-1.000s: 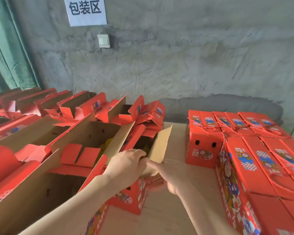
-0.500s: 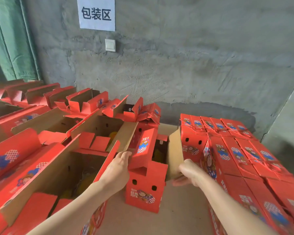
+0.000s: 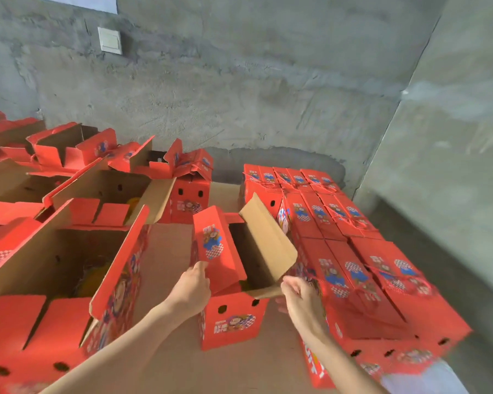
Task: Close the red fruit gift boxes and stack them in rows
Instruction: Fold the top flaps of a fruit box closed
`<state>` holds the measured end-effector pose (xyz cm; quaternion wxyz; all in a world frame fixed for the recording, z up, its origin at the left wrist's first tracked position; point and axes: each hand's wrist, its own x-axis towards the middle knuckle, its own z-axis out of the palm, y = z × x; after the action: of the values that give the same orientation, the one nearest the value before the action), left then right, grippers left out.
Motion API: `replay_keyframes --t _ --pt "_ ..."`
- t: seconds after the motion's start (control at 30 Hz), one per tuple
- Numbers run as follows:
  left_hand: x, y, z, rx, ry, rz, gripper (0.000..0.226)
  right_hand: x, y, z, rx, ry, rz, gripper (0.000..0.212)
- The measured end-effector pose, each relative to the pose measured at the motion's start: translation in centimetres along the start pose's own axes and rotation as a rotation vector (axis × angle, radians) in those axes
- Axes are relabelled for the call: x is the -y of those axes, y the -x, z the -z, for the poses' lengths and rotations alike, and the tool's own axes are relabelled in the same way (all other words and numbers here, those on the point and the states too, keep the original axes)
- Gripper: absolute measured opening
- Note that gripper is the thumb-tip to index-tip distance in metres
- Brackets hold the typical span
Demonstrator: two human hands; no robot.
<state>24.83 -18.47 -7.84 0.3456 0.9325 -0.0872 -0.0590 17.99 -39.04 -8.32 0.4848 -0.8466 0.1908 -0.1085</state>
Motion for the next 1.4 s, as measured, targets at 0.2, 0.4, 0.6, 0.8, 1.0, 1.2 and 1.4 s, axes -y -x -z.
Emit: replay_keyframes --t 0.2,0.4,0.6,0.8,1.0,1.2,1.4 --pt "1.6 2.4 0.1 -0.050 0.132 -0.018 0.041 -2.1 1.9 -4.4 -0.200 -1.248 -0.510 0.036" --pt "4.3 5.1 1.6 -0.060 0.085 -0.021 0.042 -3.4 2.0 -6.1 0.005 -1.048 -0.408 0.016" --pt "5.3 7.7 2.7 -0.063 0.077 -0.062 0.040 -1.3 3.3 -10.3 -0.059 -0.398 -0.163 0.032" --pt "5.4 9.1 3.0 -0.066 0.105 -0.083 0.039 0.0 3.9 -11.2 -0.066 -0.264 -0.113 0.040" --pt "4.7 10.2 3.2 -0.091 0.131 -0.048 0.040 -1.6 9.1 -9.8 -0.030 -0.367 -0.017 0.024" --pt "4.3 11.0 2.7 -0.112 0.160 -0.012 0.037 -5.5 12.3 -2.1 0.309 -0.332 -0.058 0.054" --pt "4.8 12.1 2.5 -0.164 0.255 -0.026 0.047 -8.2 13.5 3.4 0.241 -0.371 -0.142 0.081"
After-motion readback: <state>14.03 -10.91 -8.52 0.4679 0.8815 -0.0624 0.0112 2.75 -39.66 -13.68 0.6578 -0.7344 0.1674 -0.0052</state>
